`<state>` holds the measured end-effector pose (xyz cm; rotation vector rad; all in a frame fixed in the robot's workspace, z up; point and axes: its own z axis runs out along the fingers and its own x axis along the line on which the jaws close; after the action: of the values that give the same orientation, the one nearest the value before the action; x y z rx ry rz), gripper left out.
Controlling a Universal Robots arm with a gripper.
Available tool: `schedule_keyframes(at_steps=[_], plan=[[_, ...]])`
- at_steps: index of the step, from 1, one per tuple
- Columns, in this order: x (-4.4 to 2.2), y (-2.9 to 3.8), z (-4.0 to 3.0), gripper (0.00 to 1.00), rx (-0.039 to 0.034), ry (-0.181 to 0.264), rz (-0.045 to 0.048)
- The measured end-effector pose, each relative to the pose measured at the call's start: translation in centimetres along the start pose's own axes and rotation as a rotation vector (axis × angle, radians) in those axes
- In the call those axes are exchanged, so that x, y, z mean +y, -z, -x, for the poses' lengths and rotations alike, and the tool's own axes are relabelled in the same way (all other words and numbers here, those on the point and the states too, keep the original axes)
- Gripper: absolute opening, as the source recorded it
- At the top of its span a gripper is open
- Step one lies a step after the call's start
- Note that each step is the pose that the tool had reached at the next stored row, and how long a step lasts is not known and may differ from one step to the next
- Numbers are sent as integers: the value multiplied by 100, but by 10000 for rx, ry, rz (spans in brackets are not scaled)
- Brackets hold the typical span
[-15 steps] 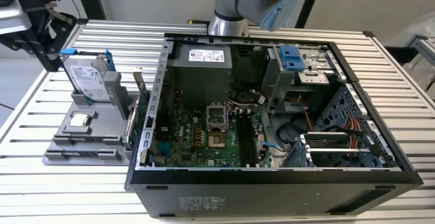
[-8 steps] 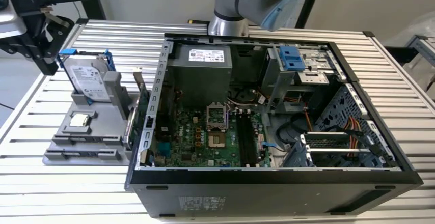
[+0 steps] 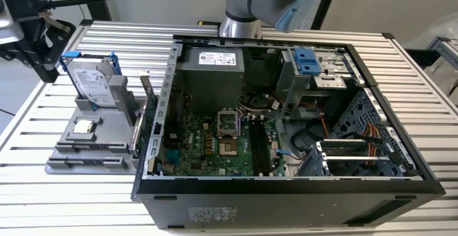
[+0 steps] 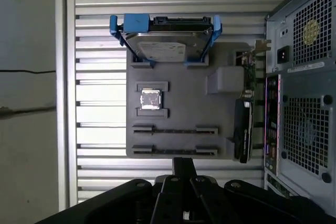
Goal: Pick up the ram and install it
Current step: 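Pick up the ram and move it above insertion slot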
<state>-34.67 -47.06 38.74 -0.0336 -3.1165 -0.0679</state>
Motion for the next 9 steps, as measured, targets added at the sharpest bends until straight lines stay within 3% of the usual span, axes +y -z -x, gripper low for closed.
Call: schedule_keyframes(at_steps=[9], plan=[[-39, -10, -32, 0, -1, 1, -14]])
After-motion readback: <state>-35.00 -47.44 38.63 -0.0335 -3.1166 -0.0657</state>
